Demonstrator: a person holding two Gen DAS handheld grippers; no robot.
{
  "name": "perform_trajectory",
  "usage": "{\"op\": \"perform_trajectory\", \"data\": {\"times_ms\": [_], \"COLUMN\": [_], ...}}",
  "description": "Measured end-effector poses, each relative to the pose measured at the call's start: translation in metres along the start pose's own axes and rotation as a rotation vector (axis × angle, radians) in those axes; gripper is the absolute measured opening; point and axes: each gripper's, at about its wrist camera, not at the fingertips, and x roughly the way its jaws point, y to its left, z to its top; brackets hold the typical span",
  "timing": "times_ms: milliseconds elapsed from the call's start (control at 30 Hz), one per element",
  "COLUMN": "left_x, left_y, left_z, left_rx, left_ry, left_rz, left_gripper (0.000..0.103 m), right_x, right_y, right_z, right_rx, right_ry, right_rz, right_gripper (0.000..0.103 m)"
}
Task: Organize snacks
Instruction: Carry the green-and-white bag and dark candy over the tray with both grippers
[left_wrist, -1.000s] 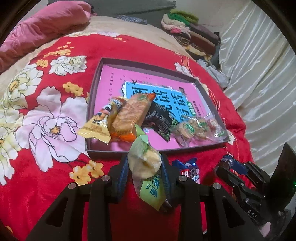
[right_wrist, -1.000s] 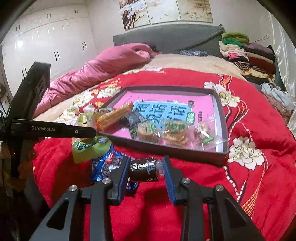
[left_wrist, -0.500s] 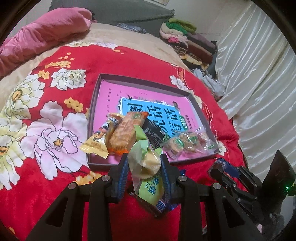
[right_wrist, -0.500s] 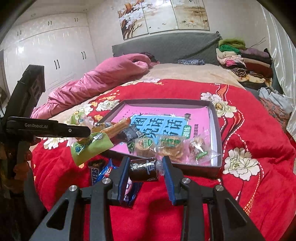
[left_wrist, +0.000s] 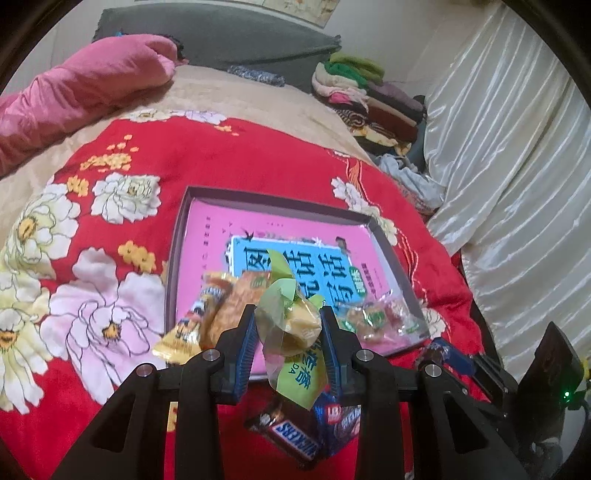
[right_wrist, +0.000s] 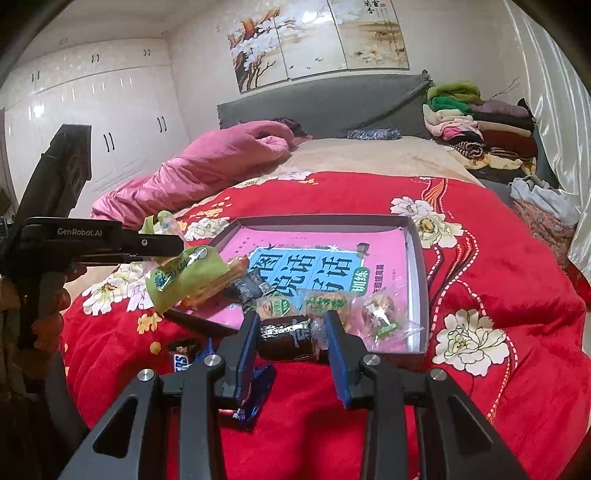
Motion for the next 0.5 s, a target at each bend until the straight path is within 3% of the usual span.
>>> {"op": "perform_trajectory", "data": {"times_ms": [500], "left_x": [0.021], "left_y": [-0.006], "left_z": [0.004], "left_rx": [0.051], "left_ry": [-0.017], "left_rz": [0.024], "left_gripper": [0.034], "right_x": [0.007], "right_y": [-0.02], "right_z": [0.008], "right_rx": [0.05], "right_ry": [-0.021], "right_rz": [-0.023], "right_gripper": [0.036]}}
